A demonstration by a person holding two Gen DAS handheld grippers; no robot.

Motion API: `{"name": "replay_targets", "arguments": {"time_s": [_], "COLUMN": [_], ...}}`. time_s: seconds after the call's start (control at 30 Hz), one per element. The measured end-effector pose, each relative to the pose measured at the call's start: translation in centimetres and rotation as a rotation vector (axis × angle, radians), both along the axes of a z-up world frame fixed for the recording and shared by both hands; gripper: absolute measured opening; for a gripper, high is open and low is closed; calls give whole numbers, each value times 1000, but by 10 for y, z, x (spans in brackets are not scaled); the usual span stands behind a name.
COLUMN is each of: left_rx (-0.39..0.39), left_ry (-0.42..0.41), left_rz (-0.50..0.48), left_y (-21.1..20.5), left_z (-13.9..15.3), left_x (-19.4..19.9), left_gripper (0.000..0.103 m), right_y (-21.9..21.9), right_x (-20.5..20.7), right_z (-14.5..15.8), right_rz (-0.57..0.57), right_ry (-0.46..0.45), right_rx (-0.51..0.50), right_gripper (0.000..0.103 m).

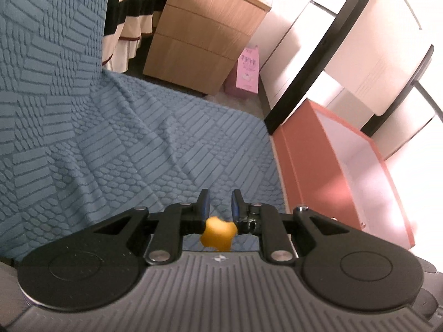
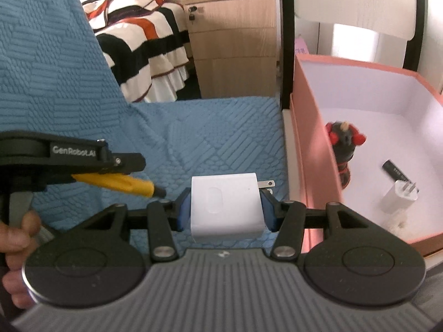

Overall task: Organize rigid objects
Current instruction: 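Lift screwdriver in left tool while right tool holds white charger above cushion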

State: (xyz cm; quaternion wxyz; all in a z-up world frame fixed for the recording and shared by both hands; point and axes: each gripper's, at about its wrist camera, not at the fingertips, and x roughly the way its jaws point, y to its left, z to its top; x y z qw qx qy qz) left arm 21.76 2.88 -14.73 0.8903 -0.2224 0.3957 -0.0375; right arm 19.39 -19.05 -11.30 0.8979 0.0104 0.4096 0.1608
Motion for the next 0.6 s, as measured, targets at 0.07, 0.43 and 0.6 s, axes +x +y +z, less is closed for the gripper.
{"name": "replay_targets", "arguments": {"time_s": [0.07, 0.43, 0.6], "left_rx": [-10, -18, -40], "left_ry": [-10, -97, -66], "left_rz": [-1, -15, 14], "left_y": [-1, -14, -7], "left_z": [6, 47, 27], "left_x": [0, 7, 6], "left_gripper": [18, 5, 5], "right_y": [-4, -21, -22], "right_x": [1, 15, 12], "right_z": [8, 44, 38], "right_rz": [-2, -17, -15], "right_ry": [-8, -82, -73], "right_rx": [6, 13, 10], "right_gripper": [54, 54, 54]}}
